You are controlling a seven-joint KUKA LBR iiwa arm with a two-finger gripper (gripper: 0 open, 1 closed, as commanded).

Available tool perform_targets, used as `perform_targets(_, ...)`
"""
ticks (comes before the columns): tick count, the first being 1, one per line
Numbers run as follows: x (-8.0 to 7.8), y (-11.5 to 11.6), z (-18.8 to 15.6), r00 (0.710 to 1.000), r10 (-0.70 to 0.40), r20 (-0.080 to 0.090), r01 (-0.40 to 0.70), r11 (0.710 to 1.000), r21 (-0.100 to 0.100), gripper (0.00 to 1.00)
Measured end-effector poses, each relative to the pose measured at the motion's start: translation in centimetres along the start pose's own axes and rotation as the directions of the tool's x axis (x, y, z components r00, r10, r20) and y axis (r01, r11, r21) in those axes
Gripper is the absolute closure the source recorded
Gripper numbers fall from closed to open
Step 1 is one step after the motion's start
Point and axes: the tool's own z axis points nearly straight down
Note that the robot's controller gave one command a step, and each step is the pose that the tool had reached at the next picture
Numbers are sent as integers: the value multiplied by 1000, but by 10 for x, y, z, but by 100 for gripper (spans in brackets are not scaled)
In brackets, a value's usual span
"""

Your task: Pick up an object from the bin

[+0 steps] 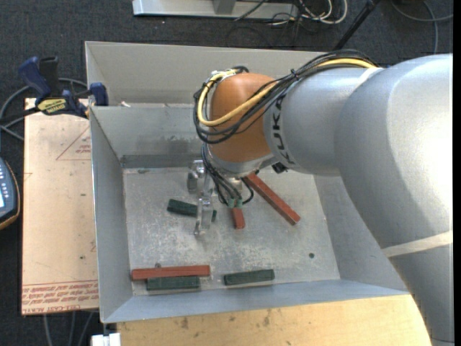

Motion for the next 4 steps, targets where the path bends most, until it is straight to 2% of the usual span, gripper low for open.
perform_targets(1,1,4,-3,1000,-5,1,5,1000,-3,100)
perform_targets(2,0,4,-3,1000,-5,1,5,1000,-4,0)
perform_targets(3,1,4,-3,1000,-5,1,5,1000,-3,100)
perform_targets(4,7,-2,-137,1000,1,10,-1,1000,-5,100)
